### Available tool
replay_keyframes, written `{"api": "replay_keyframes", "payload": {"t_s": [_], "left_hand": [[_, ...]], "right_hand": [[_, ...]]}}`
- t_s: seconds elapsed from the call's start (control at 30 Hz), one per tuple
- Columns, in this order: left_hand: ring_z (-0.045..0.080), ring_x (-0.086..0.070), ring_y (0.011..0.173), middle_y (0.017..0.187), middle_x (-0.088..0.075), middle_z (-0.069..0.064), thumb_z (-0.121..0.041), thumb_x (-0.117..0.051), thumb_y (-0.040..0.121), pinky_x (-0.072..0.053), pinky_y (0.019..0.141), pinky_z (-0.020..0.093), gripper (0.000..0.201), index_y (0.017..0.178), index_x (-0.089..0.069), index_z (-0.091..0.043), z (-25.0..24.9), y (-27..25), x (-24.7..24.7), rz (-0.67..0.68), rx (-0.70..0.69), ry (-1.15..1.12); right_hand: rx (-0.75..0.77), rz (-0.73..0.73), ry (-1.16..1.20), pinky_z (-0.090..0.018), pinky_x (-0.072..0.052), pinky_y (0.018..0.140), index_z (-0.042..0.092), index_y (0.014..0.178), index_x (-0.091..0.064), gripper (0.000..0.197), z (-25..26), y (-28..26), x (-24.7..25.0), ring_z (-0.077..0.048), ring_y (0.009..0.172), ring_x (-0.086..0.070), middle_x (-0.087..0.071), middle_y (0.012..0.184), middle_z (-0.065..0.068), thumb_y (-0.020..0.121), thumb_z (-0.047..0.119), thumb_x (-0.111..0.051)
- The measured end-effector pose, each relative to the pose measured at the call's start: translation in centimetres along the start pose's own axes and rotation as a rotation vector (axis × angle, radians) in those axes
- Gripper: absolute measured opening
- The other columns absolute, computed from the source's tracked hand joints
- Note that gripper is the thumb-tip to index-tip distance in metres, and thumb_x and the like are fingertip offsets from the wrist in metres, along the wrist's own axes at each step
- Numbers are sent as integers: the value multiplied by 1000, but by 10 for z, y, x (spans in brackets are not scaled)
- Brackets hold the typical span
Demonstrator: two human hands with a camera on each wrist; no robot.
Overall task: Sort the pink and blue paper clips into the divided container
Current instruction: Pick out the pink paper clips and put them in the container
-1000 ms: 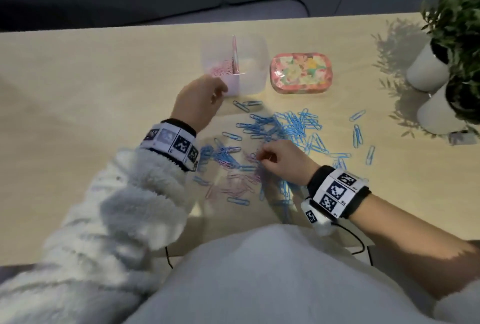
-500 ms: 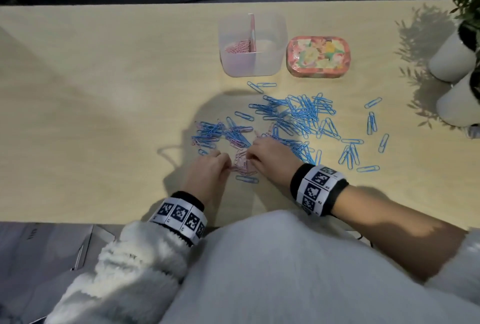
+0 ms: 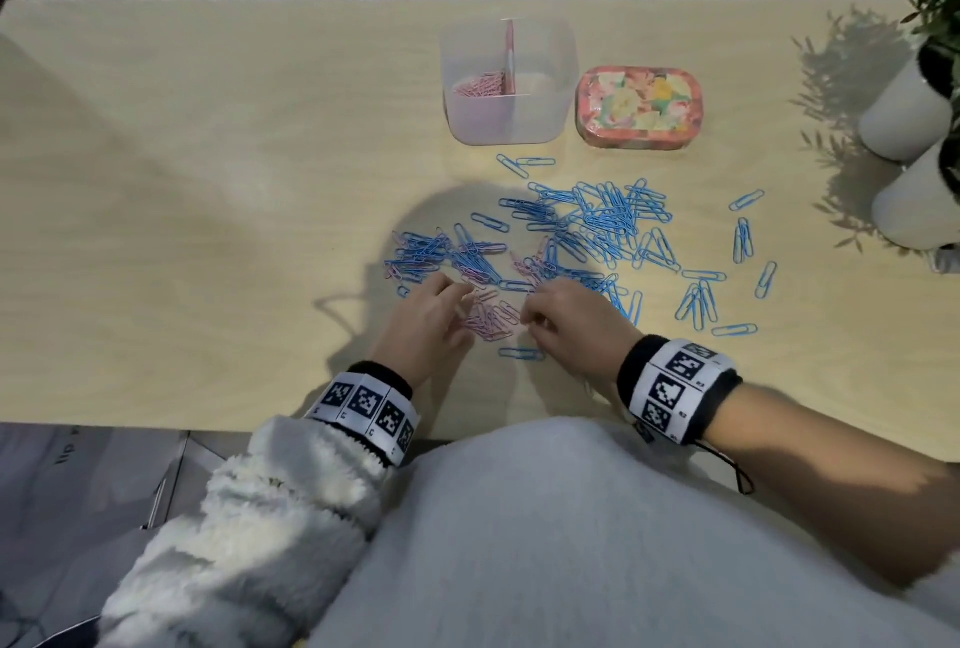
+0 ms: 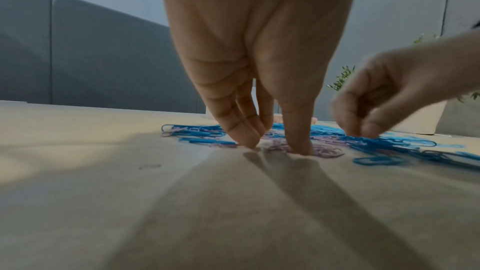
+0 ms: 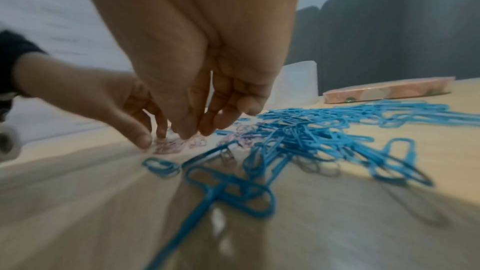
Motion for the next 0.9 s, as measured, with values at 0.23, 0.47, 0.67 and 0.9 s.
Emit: {"api": "replay_keyframes", "payload": {"t_s": [0.23, 0.47, 0.67, 0.9], "left_hand": [[29, -58, 93, 104, -60, 13, -13, -70, 75, -46, 80, 37, 34, 109, -66, -8, -8, 10, -1, 5, -77, 8], [32, -62, 80, 89, -64, 17, -7, -64, 79, -47, 68, 35, 13, 90, -70, -4, -12, 11, 0, -40, -138, 29], [34, -61, 68, 76, -62, 17, -8, -57, 80, -50, 57, 40, 9, 82, -64, -3, -12, 21, -7, -45, -210, 123], [33, -64, 81, 90, -67, 17, -8, -58, 85, -50, 67, 42, 14, 96, -65, -5, -8, 25, -1, -61, -181, 66]], "right_hand": [[-42, 17, -59, -34, -40, 83, 7, 111, -58, 39, 18, 32, -12, -27, 105, -48, -52, 108, -11, 79, 29, -65], [-1, 2, -101, -41, -44, 85, 1, 106, -64, 24, 22, 34, -16, -32, 104, -50, -55, 105, -17, 90, 8, -47], [34, -29, -205, -40, -42, 83, 2, 109, -55, 21, 21, 32, -15, -31, 109, -50, -54, 109, -17, 90, 1, -45], [-2, 33, -71, -31, -36, 85, 3, 106, -57, 19, 10, 38, 4, -28, 108, -50, -55, 112, -14, 91, 6, -45]]}}
Point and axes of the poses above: each hand's wrist, its own y-axis towards the middle knuckle, its own x-axis out of the back of the hand, z = x × y, the point moved 4 cm from there along y, towards the middle knuckle
